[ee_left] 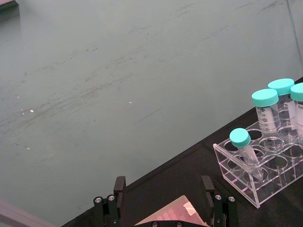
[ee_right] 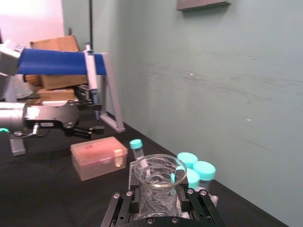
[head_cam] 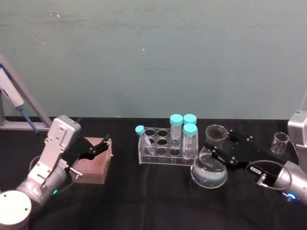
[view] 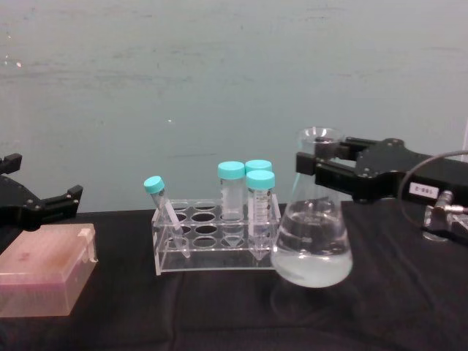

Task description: Place the experimental apparatus aside using one hand.

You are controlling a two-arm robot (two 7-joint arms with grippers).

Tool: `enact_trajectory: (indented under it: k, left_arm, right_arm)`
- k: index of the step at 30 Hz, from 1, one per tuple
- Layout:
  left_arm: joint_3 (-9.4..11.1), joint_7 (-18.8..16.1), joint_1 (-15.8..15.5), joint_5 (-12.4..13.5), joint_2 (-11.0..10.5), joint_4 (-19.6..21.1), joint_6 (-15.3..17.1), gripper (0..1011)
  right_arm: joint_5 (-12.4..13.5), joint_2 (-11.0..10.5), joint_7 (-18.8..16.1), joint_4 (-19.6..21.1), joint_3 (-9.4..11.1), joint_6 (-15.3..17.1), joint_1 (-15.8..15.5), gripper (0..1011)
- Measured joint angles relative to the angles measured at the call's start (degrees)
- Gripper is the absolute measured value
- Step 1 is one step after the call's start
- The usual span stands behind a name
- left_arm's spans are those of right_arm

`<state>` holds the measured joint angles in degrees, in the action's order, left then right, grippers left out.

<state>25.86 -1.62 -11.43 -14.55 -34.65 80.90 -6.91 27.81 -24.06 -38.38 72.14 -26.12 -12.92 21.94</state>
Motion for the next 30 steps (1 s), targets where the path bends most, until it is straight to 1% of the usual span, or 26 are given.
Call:
enact_trajectory:
  k: [4,7,14,18,24,27,30]
  left_arm:
    - [0.0,0.0,0.0,0.0,0.0,0.0,0.0,1000]
    - [0.0,0.0,0.0,0.0,0.0,0.0,0.0,1000]
    - [0.0,0.0,0.0,0.0,0.0,0.0,0.0,1000]
    - [0.0,0.0,0.0,0.0,0.0,0.0,0.0,1000]
    - [0.0,0.0,0.0,0.0,0.0,0.0,0.0,1000]
    - [0.0,0.0,0.0,0.0,0.0,0.0,0.0,1000]
    - [0.0,0.0,0.0,0.0,0.0,0.0,0.0,1000]
  right_arm:
    - [-0.5,-0.6,2.4,1.5,1.6,0.1,-1.6,452]
    - [-0.8,-0.7,3.6,2.2,2.3,0.3,-2.2,452]
    - [-2.2,-0.9,7.6,3.4,4.9,0.9,-4.3,452]
    - [-3.3,-0.7,10.5,4.2,6.6,1.5,-5.8,452]
    - [-4.7,-0.4,14.0,5.1,8.6,1.9,-7.5,452]
    - [-5.6,0.1,16.5,5.8,10.1,2.3,-8.6,452]
    - [-6.2,0.3,18.0,6.2,10.9,2.6,-9.3,452]
